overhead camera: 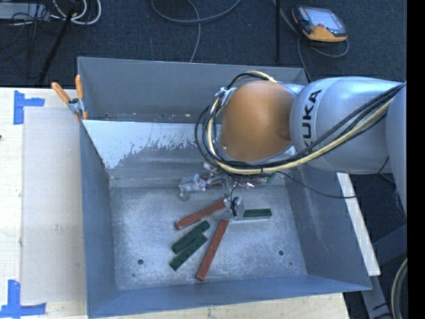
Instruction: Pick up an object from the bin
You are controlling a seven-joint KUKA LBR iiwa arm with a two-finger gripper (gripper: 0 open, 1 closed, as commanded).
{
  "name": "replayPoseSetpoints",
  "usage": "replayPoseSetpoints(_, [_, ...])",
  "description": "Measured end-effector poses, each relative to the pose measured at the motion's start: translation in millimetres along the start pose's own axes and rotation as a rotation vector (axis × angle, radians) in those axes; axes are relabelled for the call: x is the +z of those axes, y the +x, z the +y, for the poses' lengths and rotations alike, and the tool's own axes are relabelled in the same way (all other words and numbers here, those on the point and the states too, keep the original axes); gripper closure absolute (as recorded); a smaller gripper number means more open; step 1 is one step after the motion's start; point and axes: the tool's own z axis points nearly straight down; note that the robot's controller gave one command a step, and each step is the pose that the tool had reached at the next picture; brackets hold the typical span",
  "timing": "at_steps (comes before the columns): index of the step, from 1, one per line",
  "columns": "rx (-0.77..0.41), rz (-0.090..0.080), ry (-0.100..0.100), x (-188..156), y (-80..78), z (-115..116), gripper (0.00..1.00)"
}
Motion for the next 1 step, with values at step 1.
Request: replayPoseSetpoints(1, [-0.020, 0.002, -0.005, 1.0, 17.8, 3.9, 0.00])
